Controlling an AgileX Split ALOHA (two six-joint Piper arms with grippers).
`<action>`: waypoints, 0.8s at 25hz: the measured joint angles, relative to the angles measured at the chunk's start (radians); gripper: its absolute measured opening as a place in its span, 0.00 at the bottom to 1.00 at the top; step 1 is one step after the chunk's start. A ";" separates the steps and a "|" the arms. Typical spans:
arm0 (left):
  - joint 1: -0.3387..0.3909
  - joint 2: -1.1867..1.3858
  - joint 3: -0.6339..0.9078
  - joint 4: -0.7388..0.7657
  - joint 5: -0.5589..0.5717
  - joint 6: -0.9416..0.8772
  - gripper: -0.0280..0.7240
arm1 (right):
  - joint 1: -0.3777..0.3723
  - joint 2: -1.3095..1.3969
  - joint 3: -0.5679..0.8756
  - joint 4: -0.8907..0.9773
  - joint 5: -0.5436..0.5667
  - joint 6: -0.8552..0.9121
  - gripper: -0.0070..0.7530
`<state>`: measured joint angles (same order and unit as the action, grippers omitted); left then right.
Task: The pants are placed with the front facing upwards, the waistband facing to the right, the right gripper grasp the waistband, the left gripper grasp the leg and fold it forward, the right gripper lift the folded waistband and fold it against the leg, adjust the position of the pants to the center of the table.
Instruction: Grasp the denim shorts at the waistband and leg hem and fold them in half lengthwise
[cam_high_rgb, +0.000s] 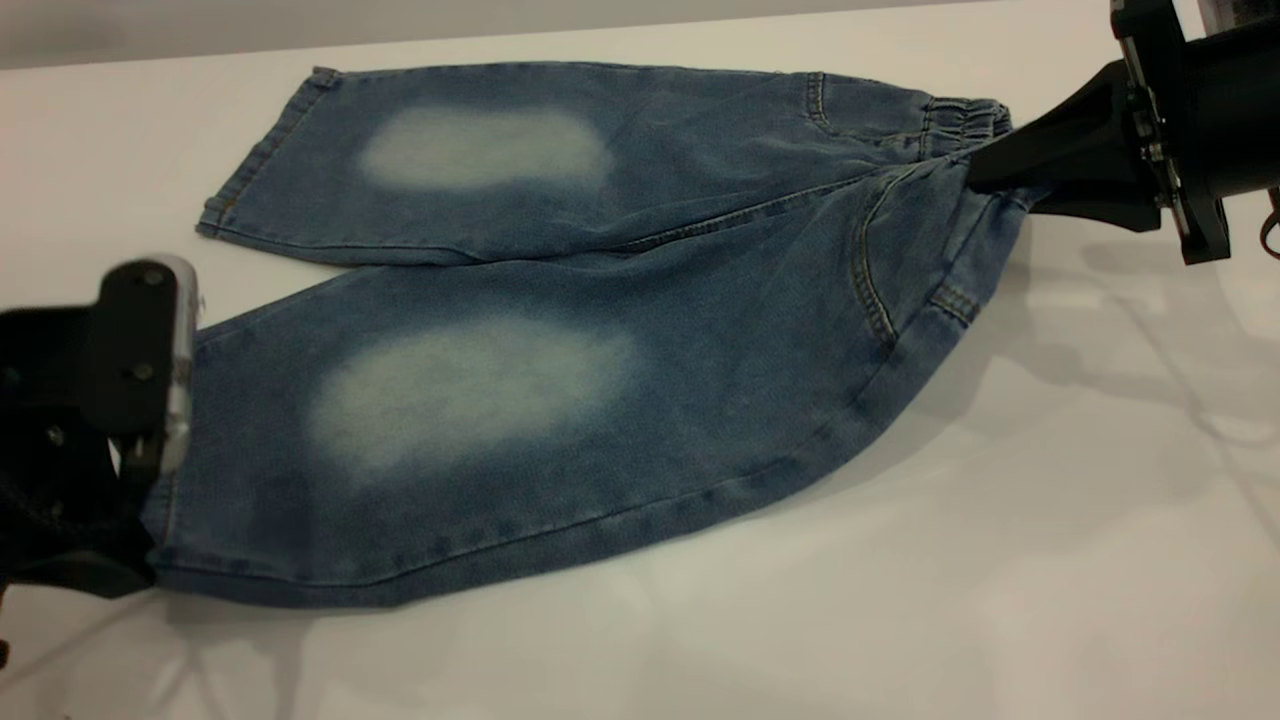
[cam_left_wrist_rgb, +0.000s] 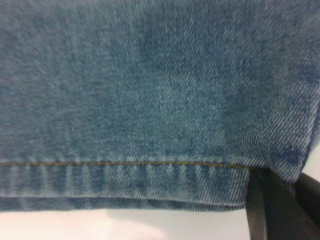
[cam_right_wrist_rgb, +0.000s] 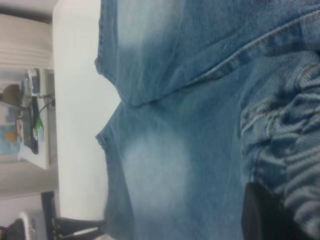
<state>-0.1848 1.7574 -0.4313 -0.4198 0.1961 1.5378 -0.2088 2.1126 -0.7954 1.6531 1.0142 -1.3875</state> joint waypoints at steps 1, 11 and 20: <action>0.000 -0.017 0.000 0.000 0.005 0.000 0.13 | 0.000 0.000 0.000 -0.016 0.000 0.007 0.06; 0.002 -0.226 0.000 -0.001 0.001 -0.033 0.13 | 0.000 -0.093 0.030 -0.046 0.056 0.024 0.06; 0.003 -0.434 0.000 -0.001 -0.052 -0.065 0.13 | 0.000 -0.195 0.173 -0.093 0.034 0.047 0.06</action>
<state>-0.1819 1.3231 -0.4313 -0.4208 0.1436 1.4727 -0.2088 1.9177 -0.6227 1.5606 1.0485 -1.3406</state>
